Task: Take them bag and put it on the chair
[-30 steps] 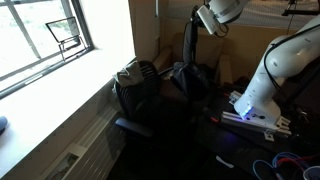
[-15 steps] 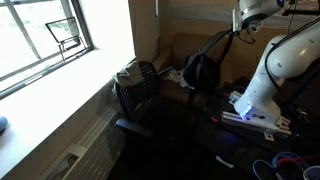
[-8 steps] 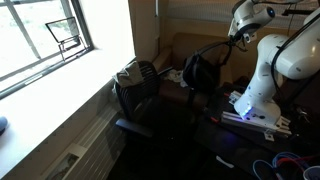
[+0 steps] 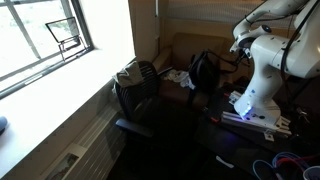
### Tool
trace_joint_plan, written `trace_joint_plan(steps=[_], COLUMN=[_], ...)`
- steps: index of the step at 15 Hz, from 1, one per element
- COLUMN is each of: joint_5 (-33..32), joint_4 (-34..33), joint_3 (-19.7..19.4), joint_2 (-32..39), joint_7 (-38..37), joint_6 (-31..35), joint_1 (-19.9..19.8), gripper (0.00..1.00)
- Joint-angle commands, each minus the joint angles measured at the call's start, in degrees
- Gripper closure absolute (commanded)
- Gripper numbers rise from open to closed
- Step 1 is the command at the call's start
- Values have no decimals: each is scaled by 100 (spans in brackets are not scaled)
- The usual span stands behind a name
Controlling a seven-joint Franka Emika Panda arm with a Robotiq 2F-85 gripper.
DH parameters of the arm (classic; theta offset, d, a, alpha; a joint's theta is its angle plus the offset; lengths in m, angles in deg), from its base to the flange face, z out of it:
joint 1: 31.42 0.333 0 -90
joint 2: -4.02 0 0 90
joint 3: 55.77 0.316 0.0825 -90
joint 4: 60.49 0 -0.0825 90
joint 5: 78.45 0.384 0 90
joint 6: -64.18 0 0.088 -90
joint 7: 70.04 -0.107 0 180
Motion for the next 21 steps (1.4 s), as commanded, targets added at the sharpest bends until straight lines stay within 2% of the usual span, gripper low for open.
trace_joint_plan(steps=[1, 2, 3, 4, 5, 7, 8, 9, 10, 11, 12, 14, 15, 16, 17, 18, 19, 20, 21], joint_5=[777, 804, 990, 678, 748, 777, 798, 809, 874, 918, 1359, 1441, 1437, 1396, 1350, 1325, 1250, 1289, 1287], joint_4=[-103, -274, -368, -68, -136, -263, -281, -203, -191, -169, 43, 149, 175, 184, 225, 216, 307, 15, 29], joint_3=[-1567, -2029, -2485, -1801, -2175, -2450, -2462, -2616, -2971, -3139, -2783, -2812, -2802, -2804, -2805, -2806, -2806, -2806, -2807], joint_2=[-324, -767, -882, -369, -569, -807, -812, -413, -69, 239, 703, 1302, 1618, 1897, 2210, 2444, 2774, 2160, 2357], joint_7=[692, 841, 957, 548, 617, 660, 691, 464, 237, 53, 441, 322, 307, 308, 298, 288, 207, 314, 323], joint_6=[-18, 149, 108, -38, -16, 41, 43, 41, 42, 44, 44, 76, 77, 78, 78, 78, 77, 76, 4], joint_1=[1530, 1984, 2454, 1790, 2183, 2479, 2480, 2895, 3348, 3556, 3131, 3090, 2962, 2868, 2721, 2593, 2497, 2665, 2582], gripper=[98, 98, 98, 91, 91, 91, 66, 66, 60, 54, 45, 32, 36, 68, 63, 65, 39, 25, 48])
